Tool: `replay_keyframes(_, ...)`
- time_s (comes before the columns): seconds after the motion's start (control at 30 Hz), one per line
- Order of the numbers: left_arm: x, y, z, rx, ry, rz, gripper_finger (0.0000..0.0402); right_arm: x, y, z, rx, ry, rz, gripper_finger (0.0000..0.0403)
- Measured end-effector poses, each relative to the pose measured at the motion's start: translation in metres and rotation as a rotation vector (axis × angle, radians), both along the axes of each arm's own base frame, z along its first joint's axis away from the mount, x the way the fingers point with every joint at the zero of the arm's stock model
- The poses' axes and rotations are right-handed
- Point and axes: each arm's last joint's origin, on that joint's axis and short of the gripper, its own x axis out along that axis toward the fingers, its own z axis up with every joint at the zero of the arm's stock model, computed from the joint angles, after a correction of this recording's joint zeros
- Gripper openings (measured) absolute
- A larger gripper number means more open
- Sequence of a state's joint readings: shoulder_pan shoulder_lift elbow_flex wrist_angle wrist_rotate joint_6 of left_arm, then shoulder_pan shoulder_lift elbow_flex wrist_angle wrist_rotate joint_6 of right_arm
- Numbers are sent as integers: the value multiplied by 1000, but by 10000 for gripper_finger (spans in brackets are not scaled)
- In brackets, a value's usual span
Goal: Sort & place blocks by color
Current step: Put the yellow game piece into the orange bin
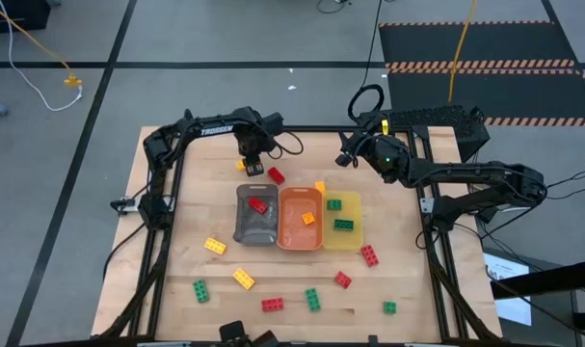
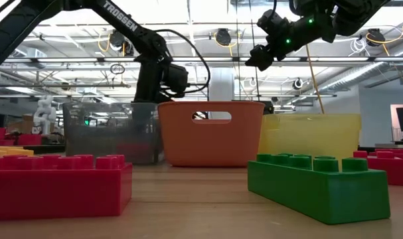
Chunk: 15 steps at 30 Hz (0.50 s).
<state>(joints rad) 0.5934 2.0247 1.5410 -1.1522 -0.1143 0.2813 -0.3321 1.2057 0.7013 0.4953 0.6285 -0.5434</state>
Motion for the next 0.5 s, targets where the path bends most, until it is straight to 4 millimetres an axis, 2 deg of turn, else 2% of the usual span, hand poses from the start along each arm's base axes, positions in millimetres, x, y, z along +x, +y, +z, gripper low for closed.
replay_keyframes(0.23,-4,-2,-6,-8,19,60,252,0,0,-3,9,26,0,226)
replay_keyframes(0.37,-9,1,-18,-3,-4,92,290,0,0,-3,11,30,0,226)
replay_keyframes(0.5,-13,1,-34,4,-26,119,310,0,0,-3,11,31,0,226)
